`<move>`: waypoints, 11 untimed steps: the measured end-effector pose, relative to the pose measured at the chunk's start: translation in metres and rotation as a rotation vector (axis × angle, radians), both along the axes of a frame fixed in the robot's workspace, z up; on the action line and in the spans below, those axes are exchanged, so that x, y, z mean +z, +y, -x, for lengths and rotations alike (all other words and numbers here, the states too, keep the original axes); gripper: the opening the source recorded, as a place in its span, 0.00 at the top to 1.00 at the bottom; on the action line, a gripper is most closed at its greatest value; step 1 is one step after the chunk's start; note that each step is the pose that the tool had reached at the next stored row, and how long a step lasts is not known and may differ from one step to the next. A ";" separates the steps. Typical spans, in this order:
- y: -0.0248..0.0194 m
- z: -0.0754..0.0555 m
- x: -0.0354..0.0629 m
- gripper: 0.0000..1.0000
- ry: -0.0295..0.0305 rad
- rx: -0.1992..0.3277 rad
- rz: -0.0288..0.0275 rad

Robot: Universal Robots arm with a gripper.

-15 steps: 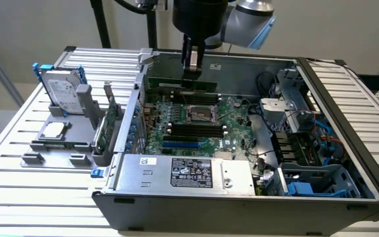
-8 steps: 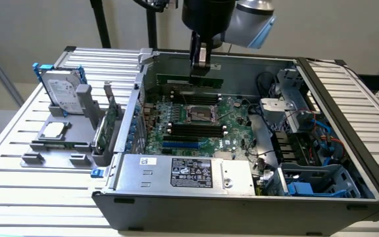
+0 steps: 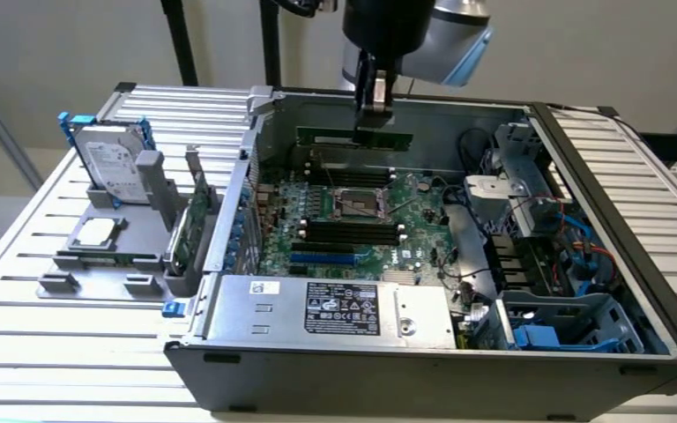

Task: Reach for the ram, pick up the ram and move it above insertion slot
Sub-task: 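Pick up the ram and move it above insertion slot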

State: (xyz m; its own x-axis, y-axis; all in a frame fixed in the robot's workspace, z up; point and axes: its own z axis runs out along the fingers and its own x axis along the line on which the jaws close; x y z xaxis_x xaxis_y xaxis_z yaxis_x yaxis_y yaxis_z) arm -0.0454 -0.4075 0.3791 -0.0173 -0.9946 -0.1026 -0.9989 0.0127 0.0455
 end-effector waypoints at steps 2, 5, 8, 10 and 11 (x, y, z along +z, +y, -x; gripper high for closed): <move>0.0034 -0.004 -0.0002 0.87 -0.0010 0.000 0.0007; 0.0085 -0.009 -0.0004 0.87 -0.0015 0.000 0.0021; 0.0123 -0.011 -0.0005 0.87 -0.0016 0.000 0.0040; 0.0127 -0.011 -0.0005 0.87 -0.0015 0.000 0.0042; 0.0127 -0.011 -0.0005 0.87 -0.0016 0.000 0.0042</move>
